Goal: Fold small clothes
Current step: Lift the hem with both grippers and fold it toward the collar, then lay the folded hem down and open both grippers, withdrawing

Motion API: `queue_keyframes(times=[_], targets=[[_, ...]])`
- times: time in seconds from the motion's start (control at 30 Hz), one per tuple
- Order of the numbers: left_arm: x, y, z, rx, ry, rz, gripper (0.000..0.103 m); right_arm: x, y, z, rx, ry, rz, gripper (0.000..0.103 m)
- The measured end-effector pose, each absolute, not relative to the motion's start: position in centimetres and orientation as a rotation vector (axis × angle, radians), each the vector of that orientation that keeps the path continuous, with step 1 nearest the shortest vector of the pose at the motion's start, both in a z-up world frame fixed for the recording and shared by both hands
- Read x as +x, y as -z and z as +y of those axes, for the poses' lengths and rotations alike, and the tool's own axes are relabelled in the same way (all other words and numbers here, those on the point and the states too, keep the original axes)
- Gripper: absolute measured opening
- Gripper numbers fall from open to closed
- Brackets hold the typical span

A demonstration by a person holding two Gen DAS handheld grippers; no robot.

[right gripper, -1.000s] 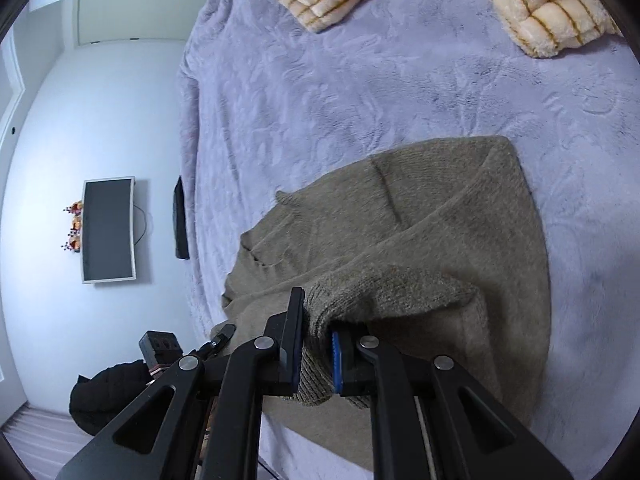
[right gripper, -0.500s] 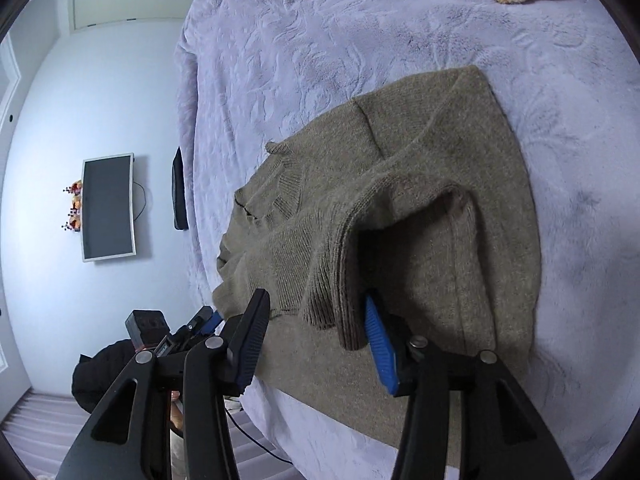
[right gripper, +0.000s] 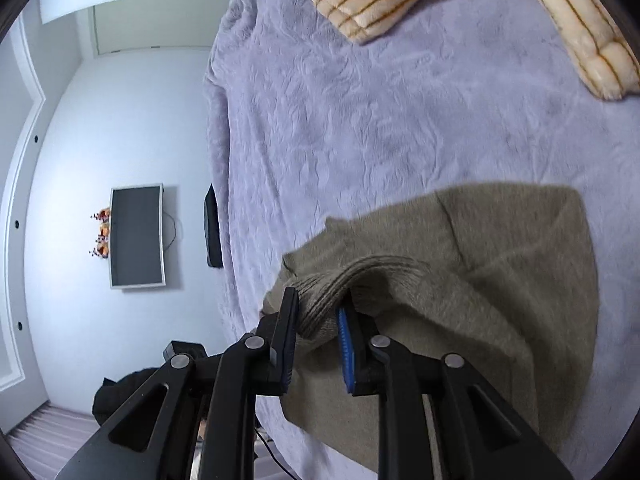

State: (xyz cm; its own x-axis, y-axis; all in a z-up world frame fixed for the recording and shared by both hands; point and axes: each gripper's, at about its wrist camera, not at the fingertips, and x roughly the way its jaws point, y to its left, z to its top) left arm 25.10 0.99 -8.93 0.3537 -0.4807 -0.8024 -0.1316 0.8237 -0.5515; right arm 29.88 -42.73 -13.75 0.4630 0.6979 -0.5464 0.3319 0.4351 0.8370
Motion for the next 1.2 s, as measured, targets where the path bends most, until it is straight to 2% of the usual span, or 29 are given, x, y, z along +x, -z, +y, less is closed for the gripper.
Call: queue_keyframes(times=[0.07,0.13,0.3,0.4,0.6,0.73,0.97,1.2], targets=[[26.0,8.3,1.7,-0.593,0.192,1.17,0.054,30.8,13.6,-43.2,1.151,-0.242,1.121,0.03],[26.4,7.3,2.4,-0.589,0.169,1.138,0.054,31.3,13.1,-43.2,1.119,-0.213,1.129,0.064],[26.1,5.1,2.6,-0.448,0.175,1.118,0.054,31.0,10.3,-41.6,0.937,-0.248,1.134,0.063],[25.5,6.4,0.7,-0.337,0.191,1.174,0.054,30.7,10.4,-39.6,0.835,-0.288,1.194,0.052],[25.9,10.4,-0.2,-0.306,0.07,1.24,0.054,29.9,14.0,-38.3,0.688,-0.192,1.32,0.052],[27.1,11.6,2.4,-0.463,0.005,1.231,0.054,29.2,14.8,-40.0,0.683,-0.14,1.307,0.052],[26.7,10.4,4.7,-0.421,-0.054,1.235,0.054,27.4,13.3,-43.9,0.69,-0.035,1.281,0.053],[22.4,9.1,4.3,-0.284,-0.033,1.274,0.054,22.9,11.7,-44.0,0.639,-0.023,1.297,0.054]])
